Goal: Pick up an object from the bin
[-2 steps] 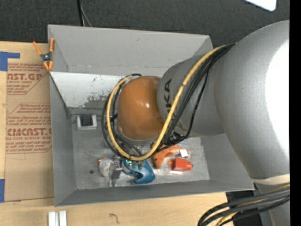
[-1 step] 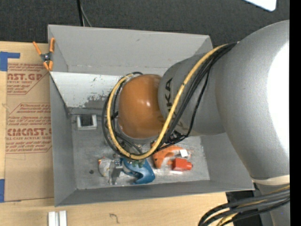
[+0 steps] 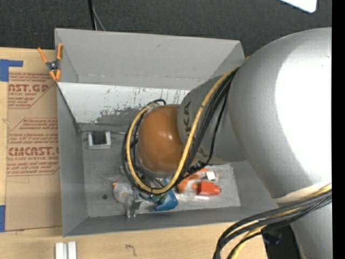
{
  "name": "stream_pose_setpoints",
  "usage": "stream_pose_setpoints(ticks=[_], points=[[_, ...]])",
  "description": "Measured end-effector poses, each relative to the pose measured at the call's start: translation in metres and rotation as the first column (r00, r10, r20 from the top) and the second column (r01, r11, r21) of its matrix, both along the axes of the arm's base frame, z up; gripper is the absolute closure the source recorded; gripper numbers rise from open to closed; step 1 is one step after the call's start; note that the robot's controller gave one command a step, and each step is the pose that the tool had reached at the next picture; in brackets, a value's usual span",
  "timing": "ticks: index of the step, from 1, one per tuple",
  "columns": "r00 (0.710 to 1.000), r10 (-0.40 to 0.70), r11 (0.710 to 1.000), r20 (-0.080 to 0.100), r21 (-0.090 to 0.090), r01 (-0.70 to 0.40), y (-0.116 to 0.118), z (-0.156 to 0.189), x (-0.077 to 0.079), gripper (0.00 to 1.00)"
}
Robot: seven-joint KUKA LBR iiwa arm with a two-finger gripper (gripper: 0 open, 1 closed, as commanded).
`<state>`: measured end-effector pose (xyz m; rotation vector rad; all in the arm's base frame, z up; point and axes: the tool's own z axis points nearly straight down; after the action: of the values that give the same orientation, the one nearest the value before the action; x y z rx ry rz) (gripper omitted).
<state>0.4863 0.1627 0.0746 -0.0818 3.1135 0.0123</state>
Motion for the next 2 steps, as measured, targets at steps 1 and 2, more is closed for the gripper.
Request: stream_pose_setpoints(ticks=[1,2], points=[[0.996,-0.094,0.996,-0.006,-0.004,0.094,-0.0003,-0.0015,-0.0005,0.00],[0.901,-0.433,0.901,-0.026,-0.004,0.433,-0.0037,-0.0033,0.0078,0.00]])
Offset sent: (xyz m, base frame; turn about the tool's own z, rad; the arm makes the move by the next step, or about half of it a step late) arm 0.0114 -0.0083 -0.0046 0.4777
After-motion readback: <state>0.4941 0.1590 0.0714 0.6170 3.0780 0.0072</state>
